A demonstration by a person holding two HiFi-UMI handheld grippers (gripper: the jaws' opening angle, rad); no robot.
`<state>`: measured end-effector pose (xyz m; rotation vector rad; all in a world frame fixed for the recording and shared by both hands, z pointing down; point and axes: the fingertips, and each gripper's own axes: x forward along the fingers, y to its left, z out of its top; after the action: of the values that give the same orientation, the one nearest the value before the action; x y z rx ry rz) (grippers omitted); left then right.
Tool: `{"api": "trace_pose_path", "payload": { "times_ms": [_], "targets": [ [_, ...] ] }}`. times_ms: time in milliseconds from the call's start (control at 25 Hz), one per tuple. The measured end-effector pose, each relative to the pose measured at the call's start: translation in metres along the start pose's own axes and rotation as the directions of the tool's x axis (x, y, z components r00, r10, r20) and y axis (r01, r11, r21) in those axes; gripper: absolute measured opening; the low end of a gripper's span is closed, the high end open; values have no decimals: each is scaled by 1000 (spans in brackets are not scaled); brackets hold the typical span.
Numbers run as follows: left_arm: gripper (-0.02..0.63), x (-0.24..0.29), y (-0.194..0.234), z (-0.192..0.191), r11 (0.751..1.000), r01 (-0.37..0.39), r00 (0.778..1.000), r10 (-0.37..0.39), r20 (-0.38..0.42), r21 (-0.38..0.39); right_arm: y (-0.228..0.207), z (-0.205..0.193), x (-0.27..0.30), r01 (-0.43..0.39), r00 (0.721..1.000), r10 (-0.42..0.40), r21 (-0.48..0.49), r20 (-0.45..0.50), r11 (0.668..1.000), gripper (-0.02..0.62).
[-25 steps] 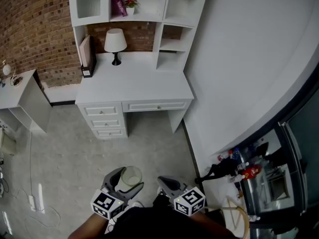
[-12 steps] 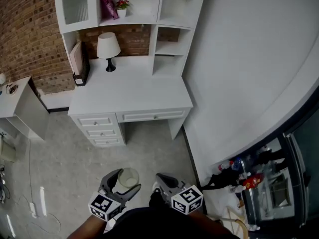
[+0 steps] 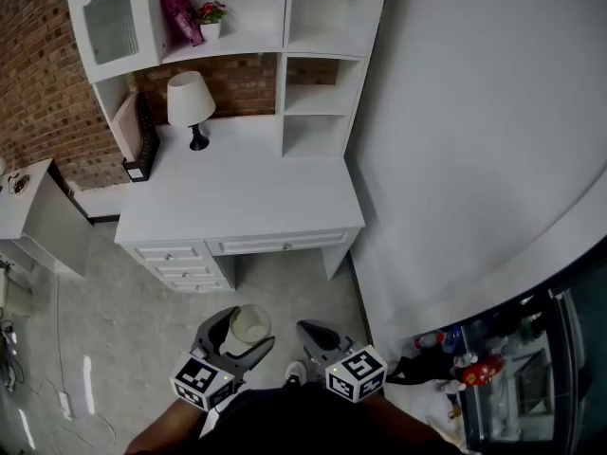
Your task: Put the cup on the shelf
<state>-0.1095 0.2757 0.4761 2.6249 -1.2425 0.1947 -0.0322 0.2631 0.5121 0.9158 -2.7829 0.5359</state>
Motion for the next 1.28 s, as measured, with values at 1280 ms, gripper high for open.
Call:
{"api": "trace_pose_path", "payload": {
  "times_ms": [1280],
  "targets": [
    [365, 195, 46, 37, 992, 120, 993, -119, -18, 42, -175, 39, 15, 110, 994, -110, 30, 0, 993, 5]
  ]
}}
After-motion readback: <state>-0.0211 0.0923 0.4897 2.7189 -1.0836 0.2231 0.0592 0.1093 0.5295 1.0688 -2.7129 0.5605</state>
